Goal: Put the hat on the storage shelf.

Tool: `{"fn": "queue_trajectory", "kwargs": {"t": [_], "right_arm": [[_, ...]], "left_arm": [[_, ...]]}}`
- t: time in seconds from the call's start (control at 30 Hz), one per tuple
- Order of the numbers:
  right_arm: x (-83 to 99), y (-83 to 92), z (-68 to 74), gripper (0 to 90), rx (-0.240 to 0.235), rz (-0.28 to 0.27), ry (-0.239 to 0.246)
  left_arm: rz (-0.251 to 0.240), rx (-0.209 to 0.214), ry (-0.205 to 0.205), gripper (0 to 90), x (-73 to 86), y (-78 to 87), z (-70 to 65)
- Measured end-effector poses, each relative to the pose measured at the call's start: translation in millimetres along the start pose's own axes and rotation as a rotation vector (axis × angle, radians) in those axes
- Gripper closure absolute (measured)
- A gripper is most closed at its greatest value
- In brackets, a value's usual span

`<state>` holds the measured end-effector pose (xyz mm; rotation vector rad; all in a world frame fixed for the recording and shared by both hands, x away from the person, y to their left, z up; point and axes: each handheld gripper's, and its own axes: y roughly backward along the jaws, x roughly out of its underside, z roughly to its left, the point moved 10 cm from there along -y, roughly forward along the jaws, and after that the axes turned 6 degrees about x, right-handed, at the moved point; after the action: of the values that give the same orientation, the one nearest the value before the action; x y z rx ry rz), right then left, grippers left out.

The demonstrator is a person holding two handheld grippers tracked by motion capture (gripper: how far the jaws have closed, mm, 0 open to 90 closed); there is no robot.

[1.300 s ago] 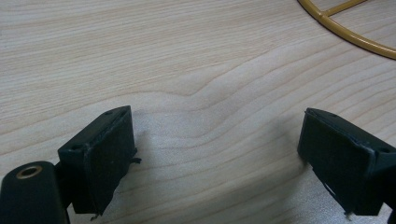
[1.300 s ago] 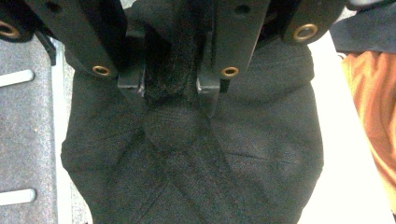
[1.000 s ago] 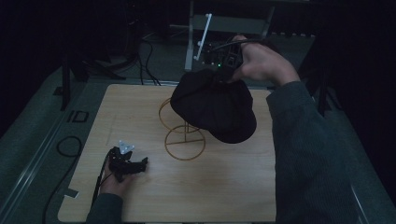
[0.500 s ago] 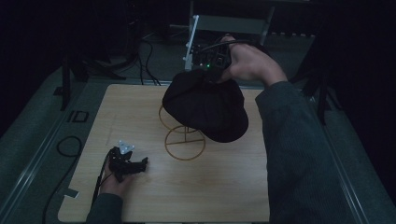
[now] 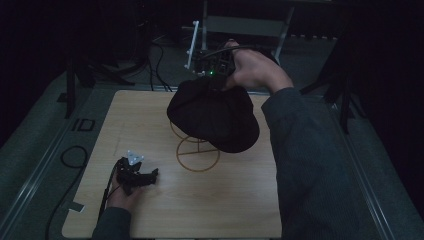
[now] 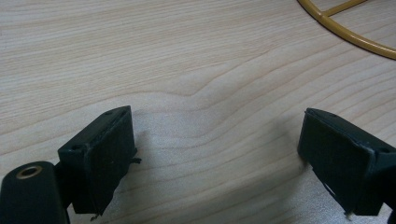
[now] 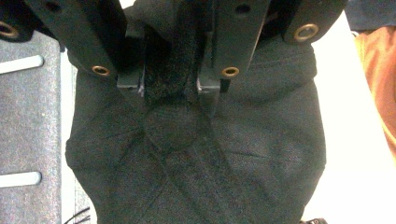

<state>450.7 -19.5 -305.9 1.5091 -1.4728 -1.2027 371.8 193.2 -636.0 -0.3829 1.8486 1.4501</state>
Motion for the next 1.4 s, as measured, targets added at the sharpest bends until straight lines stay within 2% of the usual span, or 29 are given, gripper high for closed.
{"fn": "queue_trajectory", "kwargs": {"t": [0.6,0.97,1.4], "right_arm": [[-19.8,-20.0,7.8,71.4,-0.018,0.027,0.034],[-39.4,-35.9,16.8,70.7,-0.04,0.041,0.068],[-45.5,-57.0,19.5,69.6,-0.055,0.075,0.067]], "left_arm": [[0.0,0.0,-0.001,10.8,0.0,0.0,0.0],[0.0,-0.001,-0.001,10.8,0.0,0.1,0.1],[0.0,-0.001,-0.002,10.8,0.0,0.1,-0.2]]}}
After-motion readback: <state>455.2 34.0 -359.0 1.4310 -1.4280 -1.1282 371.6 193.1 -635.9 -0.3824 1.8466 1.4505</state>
